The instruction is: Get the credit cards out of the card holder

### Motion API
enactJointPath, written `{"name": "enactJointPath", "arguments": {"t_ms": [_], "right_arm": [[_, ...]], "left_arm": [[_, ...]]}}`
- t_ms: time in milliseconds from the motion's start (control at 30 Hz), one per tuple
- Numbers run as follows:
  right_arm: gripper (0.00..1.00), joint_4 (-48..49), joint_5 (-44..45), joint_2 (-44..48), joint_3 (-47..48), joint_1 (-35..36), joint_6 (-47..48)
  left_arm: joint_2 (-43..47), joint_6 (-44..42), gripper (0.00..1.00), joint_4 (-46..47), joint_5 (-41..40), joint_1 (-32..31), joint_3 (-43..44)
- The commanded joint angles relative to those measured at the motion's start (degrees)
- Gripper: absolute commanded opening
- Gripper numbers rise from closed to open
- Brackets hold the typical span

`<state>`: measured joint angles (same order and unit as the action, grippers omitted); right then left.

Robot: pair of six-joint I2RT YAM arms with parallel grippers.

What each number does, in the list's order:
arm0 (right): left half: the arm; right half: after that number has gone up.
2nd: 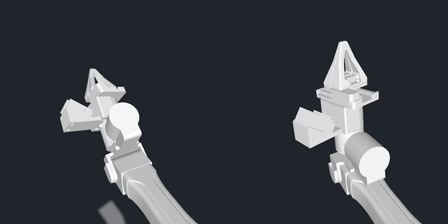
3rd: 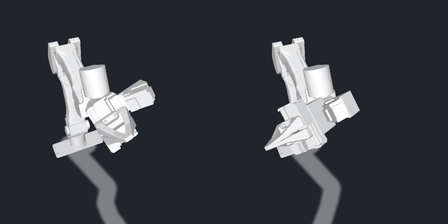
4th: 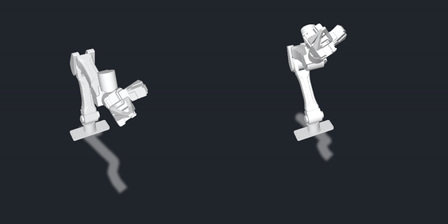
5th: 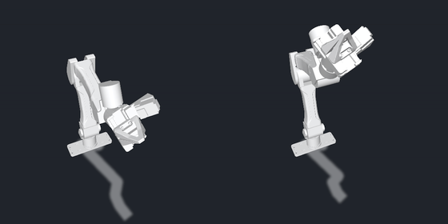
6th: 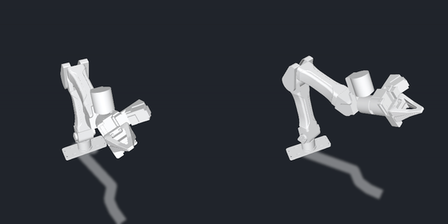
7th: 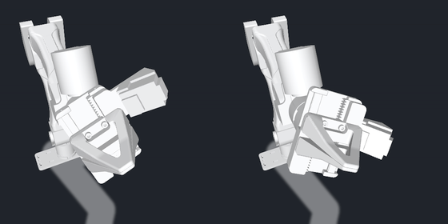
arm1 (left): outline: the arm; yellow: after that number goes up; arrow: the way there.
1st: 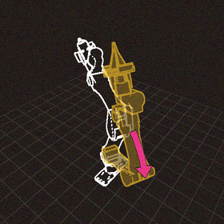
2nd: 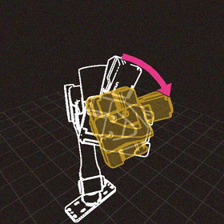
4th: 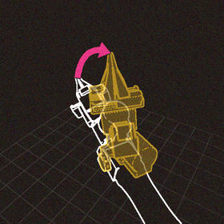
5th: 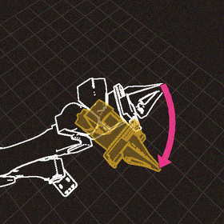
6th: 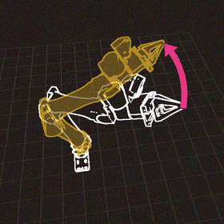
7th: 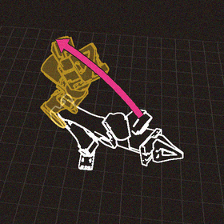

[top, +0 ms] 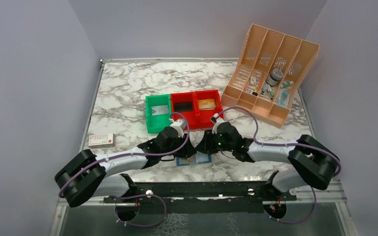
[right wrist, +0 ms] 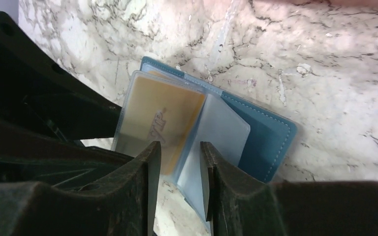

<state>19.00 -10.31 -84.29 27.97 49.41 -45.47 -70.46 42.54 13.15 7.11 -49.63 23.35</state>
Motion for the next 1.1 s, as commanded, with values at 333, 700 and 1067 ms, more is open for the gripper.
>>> {"name": "enactJointPath", "arguments": {"t_ms": [333,700,1067], "right_arm": [[0.36,-22.2,22.9,23.3,0.4,0.3,-0.6],[0.39,-26.6,27.6,34.3,-1.8,0.3,-1.5],[0.4,-25.5,23.0,32.8,-1.2,0.3,-1.5]], "left_arm": [[-4.2,0.2,0.44,3.2,2.9,-0.4,1.5],[-6.9,0.1,0.51,4.1,1.9,-3.3,4.6],[-6.9,0.2,0.59,5.7,3.0,-4.2,4.8]]}}
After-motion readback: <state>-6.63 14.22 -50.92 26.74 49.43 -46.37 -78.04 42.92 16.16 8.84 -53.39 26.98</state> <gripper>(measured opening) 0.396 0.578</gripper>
